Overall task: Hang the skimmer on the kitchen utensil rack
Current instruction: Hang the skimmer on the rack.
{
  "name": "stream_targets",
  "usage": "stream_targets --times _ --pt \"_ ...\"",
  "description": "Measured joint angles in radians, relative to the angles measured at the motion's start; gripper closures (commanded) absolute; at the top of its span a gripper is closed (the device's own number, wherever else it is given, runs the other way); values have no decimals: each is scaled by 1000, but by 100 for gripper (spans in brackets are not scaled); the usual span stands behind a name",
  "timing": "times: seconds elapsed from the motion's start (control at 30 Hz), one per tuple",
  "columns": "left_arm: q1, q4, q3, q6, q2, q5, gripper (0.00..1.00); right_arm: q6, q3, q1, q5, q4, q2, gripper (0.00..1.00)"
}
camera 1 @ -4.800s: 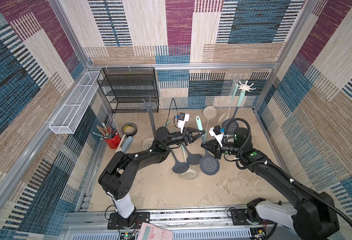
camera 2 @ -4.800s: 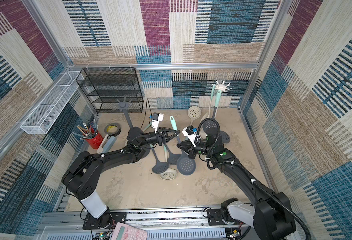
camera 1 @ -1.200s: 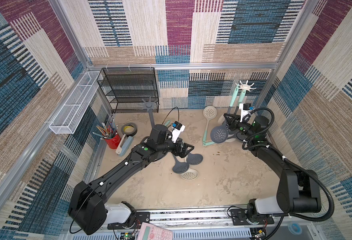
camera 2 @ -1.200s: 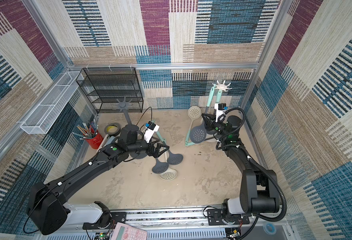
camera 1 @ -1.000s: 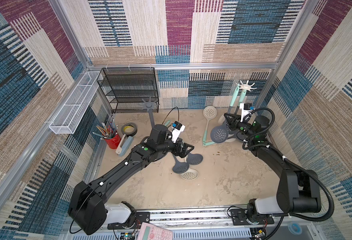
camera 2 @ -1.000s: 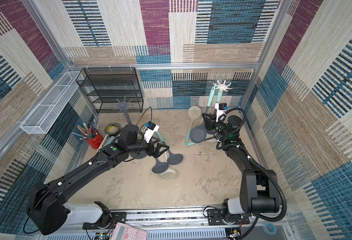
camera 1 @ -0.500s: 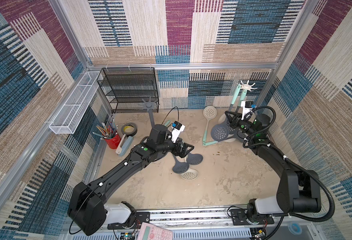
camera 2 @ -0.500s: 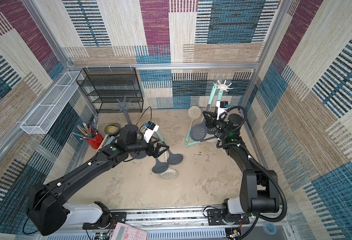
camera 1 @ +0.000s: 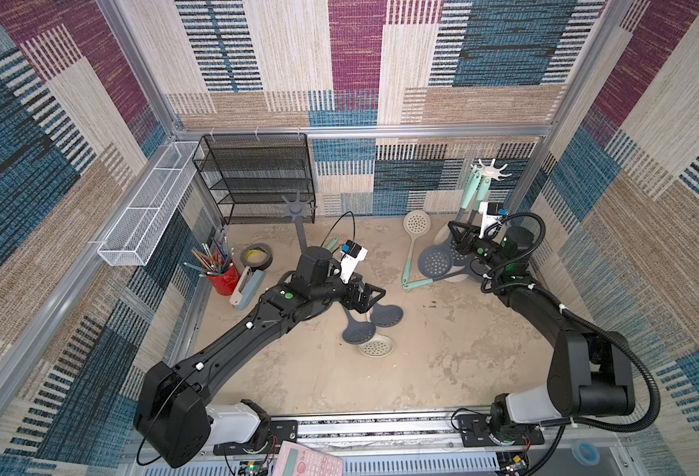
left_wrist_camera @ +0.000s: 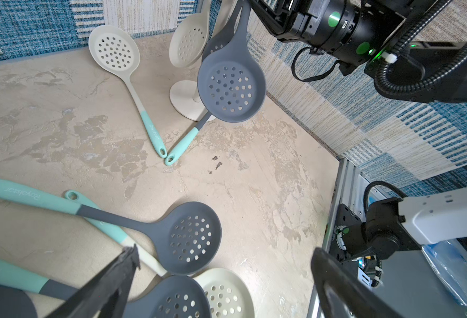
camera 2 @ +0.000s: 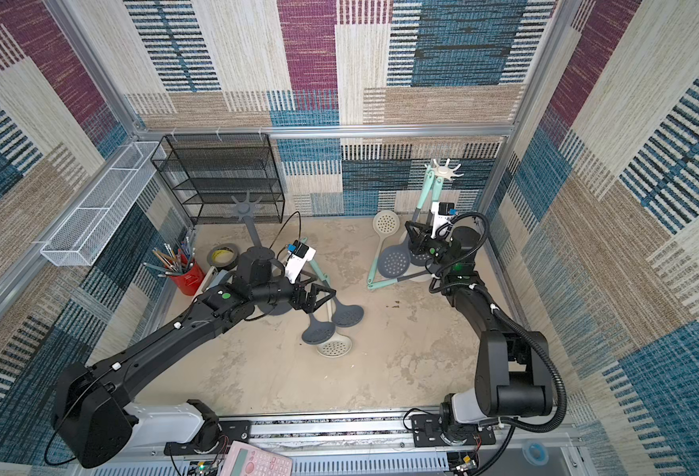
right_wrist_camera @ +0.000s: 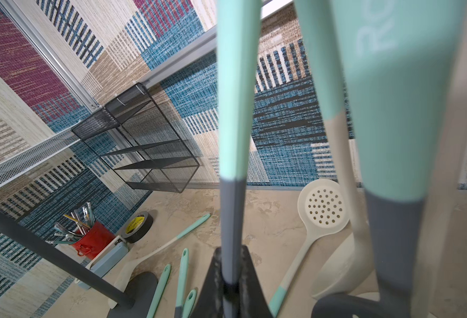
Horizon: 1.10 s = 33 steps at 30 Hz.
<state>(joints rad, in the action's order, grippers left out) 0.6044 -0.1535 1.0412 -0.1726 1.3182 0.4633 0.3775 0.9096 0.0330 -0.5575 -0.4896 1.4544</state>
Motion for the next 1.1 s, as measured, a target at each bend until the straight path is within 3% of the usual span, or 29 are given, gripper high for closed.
stream_targets --times 0.13,0.37,0.67,1.1 --pt "0 0 0 0 -4 -1 0 29 -6 1 63 55 -21 56" --pt "0 0 0 0 -6 -8 0 28 21 0 129 122 -104 42" --pt "0 -21 4 0 -1 -30 1 28 -68 -21 243 214 -265 39" --pt "34 -46 8 -6 53 -111 4 93 -320 -168 333 272 -419 39"
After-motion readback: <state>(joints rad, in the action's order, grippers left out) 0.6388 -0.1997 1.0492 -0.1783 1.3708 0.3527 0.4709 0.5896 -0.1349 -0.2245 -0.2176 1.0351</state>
